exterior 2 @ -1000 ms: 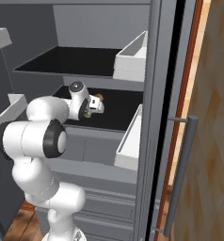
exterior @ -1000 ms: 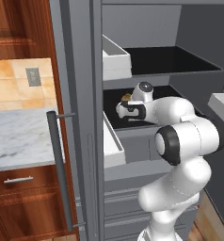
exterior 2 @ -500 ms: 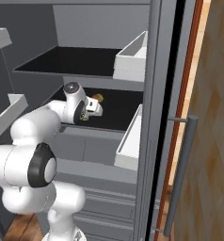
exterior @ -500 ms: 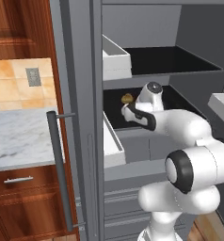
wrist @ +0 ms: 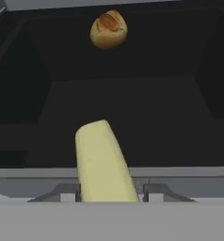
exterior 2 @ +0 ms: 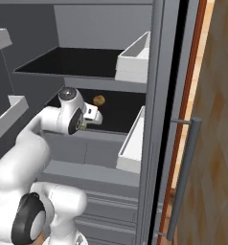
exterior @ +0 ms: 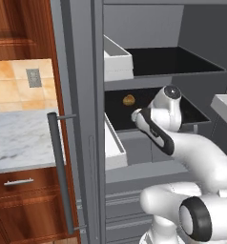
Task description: Pick the egg and butter from the fridge and place them by the bowl for mixing.
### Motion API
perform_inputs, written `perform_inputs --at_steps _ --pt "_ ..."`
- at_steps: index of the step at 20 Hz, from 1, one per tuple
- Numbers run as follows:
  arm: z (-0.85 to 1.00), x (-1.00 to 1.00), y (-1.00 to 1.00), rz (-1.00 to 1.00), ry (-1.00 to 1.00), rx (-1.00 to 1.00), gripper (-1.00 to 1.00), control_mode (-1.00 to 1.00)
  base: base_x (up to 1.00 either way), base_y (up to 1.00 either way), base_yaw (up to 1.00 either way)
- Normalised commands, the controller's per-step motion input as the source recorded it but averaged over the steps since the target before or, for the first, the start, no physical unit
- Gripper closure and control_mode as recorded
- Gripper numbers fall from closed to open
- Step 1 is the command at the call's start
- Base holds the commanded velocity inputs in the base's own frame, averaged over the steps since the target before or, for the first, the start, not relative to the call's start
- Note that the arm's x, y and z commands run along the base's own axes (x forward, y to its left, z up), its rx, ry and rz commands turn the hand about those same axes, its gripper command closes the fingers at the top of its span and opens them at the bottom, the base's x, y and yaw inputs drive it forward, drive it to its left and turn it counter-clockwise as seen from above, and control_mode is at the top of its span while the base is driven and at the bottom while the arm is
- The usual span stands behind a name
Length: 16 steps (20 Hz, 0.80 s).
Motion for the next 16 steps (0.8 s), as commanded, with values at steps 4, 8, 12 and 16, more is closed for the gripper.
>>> perform_inputs --at_steps 4,8,12,16 --pt "0.26 -0.67 -0.09 0.01 0.00 0.00 1.00 -1.00 0.00 0.00 0.00" --pt "0.27 -0.66 -0.06 0.00 0.00 0.00 1.00 -1.00 0.00 0.00 0.00" --pt "0.22 -0.60 -0.02 0.00 0.00 0.00 1.00 -1.00 0.00 0.00 0.00" --pt "0.16 -0.58 -0.09 0.00 0.00 0.00 1.00 -1.00 0.00 0.00 0.00"
